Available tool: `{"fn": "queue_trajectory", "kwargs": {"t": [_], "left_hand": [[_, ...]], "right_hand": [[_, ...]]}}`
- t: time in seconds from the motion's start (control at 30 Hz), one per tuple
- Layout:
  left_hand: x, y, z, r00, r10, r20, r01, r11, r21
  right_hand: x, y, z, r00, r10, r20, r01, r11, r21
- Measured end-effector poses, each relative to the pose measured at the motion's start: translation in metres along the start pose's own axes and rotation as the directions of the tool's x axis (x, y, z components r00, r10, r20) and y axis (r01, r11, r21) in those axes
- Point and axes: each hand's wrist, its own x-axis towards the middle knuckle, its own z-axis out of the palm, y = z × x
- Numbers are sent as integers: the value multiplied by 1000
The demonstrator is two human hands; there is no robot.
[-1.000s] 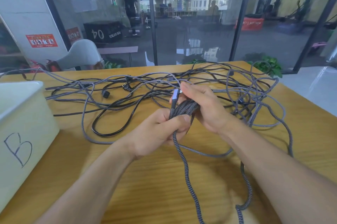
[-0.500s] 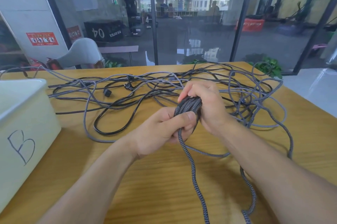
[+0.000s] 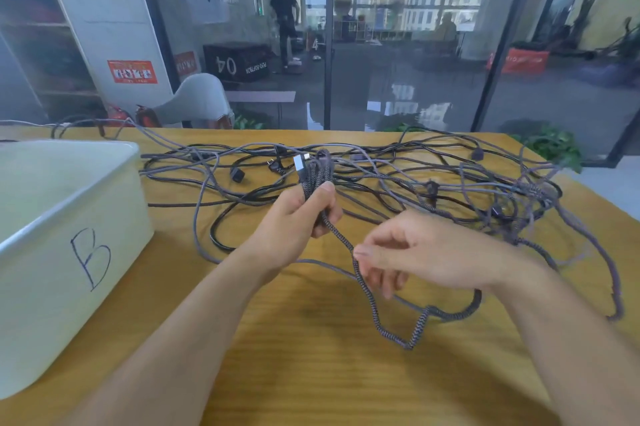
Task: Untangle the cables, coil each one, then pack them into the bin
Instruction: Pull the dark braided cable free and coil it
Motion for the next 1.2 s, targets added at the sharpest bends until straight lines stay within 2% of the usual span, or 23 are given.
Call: {"fn": "queue_trajectory", "kwargs": {"t": [0.17, 0.33, 0.5, 0.63, 0.77, 0.87, 0.97, 1.03, 1.1, 1.2], "left_hand": [[2, 2, -3, 996, -1, -84, -9, 994, -113], [1, 9, -2, 994, -2, -111, -25, 969, -244], [-2, 15, 4, 999, -17, -52, -5, 912, -410], [-3, 18, 10, 999, -34, 20, 40, 813, -581], [-4, 20, 11, 998, -38, 41, 55, 792, -609], [-4, 23, 9, 998, -36, 58, 62, 816, -574], [-5, 28, 6, 998, -25, 58, 52, 841, -539], [-6, 30, 3, 998, -21, 52, 45, 859, -511], [-6, 31, -1, 999, -32, 42, 49, 866, -498], [-6, 30, -6, 999, -39, 25, 46, 851, -523]], "right_hand": [[8, 1, 11, 993, 39, -107, -25, 991, 130], [15, -4, 23, 998, -24, -50, 33, 981, 191], [18, -3, 24, 999, -41, 5, 40, 981, 190], [23, -3, 31, 999, -48, -2, 47, 990, 134], [28, -1, 35, 997, -68, -31, 70, 995, 69], [29, -1, 41, 996, -76, -35, 80, 990, 114], [28, 1, 43, 992, -97, 76, 71, 954, 291], [24, 2, 41, 961, -106, 255, 1, 926, 377], [19, 2, 35, 907, -88, 412, -51, 948, 316], [10, 2, 18, 884, -42, 465, -12, 993, 114]]}}
